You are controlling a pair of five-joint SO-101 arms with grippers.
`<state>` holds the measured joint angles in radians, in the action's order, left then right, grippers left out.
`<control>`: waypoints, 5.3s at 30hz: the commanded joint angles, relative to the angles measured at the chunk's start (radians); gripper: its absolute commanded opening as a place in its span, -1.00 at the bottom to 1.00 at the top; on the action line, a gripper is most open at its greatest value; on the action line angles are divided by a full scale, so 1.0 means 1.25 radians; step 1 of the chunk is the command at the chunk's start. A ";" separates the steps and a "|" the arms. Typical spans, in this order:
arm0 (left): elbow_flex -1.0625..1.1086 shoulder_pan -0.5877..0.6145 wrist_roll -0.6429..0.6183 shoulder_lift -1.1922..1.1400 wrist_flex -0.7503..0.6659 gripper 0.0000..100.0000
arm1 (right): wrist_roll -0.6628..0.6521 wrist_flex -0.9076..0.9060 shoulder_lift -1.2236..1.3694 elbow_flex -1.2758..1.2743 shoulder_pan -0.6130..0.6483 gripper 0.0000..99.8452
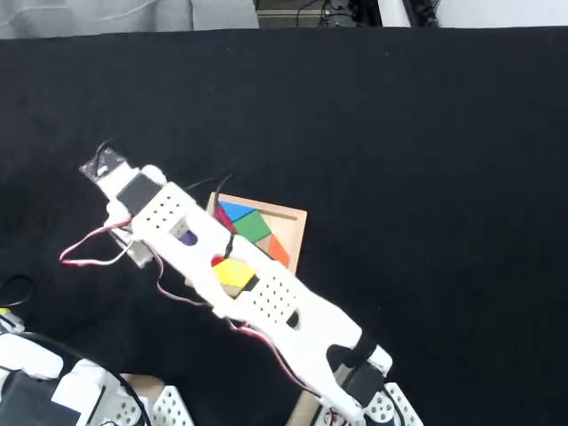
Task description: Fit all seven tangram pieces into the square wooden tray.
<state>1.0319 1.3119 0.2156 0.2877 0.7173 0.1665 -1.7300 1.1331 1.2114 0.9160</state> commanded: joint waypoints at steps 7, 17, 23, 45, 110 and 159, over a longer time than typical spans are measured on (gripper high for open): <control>0.013 0.009 0.010 -0.014 0.021 -0.70 | 0.022 -0.026 0.039 0.050 -0.060 -0.45; 0.013 0.009 0.011 -0.014 0.021 -0.70 | 0.022 -0.029 0.037 -0.048 -0.058 -0.45; 0.013 0.009 0.011 -0.014 0.021 -0.70 | 0.022 -0.029 0.037 -0.050 -0.060 -0.52; 0.013 0.009 0.011 -0.014 0.020 -0.70 | -0.012 -0.031 -0.247 -0.085 -0.118 -0.84; 0.029 -0.029 0.014 -0.012 0.020 -0.70 | -0.491 0.570 -0.828 -1.258 -0.409 -0.74; 0.030 -0.034 0.014 -0.014 0.020 -0.70 | -0.436 0.482 -0.985 -1.347 -0.518 -0.92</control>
<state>1.0380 1.2781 0.2248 0.2892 0.7188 -0.3890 -1.1116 0.0284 -0.4672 0.3145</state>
